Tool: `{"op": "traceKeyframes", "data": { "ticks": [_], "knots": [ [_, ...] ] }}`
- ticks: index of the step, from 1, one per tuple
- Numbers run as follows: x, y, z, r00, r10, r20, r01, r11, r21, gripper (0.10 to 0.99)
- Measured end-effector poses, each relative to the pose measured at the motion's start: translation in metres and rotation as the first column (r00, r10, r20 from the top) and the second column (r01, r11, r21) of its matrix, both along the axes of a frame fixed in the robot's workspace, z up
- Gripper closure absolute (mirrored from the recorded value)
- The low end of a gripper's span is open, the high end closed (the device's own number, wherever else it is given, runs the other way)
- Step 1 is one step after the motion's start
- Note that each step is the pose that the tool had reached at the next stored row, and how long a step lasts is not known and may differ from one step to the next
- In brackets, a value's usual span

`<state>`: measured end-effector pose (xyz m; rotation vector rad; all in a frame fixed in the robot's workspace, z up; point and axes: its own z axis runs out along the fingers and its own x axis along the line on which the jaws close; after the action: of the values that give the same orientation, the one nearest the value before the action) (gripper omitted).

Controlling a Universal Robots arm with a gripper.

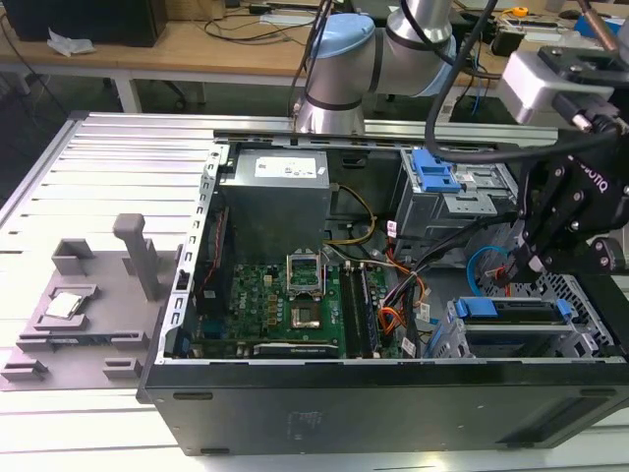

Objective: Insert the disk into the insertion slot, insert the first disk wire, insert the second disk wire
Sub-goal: 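Insert the disk into the insertion slot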

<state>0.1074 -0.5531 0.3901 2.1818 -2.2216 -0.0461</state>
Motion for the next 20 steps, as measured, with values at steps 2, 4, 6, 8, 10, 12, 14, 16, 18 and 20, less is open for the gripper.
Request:
{"op": "traceKeyframes", "data": {
  "ticks": [2, 4, 6, 8, 10, 12, 14, 16, 18, 20],
  "knots": [
    [0.0, 0.0, -0.0042, 1.0, 0.0, -0.0005, 0.0, 1.0, 0.0, 0.98],
    [0.0009, -0.0001, -0.0083, 1.0, 0.0, -0.0011, 0.0, 1.0, 0.0, 0.98],
    [0.0048, -0.0001, -0.0117, 1.0, 0.0, -0.002, 0.0, 1.0, 0.0, 0.98],
    [0.0113, -0.0001, -0.0163, 1.0, 0.0, -0.0038, 0.0, 1.0, 0.0, 0.98],
    [0.0154, -0.0001, -0.0201, 1.0, 0.0, -0.0049, 0.0, 1.0, 0.0, 0.98],
    [0.018, -0.0001, -0.0217, 1.0, 0.0, -0.0054, 0.0, 1.0, 0.0, 0.98],
    [0.0181, -0.0001, -0.0218, 1.0, 0.0, -0.0054, 0.0, 1.0, 0.0, 0.98],
    [0.0183, -0.0001, -0.0218, 1.0, 0.0, -0.0054, 0.0, 1.0, 0.0, 0.98],
    [0.0183, -0.0001, -0.0218, 1.0, 0.0, -0.0054, 0.0, 1.0, 0.0, 0.98],
    [0.0184, -0.0001, -0.0219, 1.0, 0.0, -0.0054, 0.0, 1.0, 0.0, 0.98]
  ]
}}
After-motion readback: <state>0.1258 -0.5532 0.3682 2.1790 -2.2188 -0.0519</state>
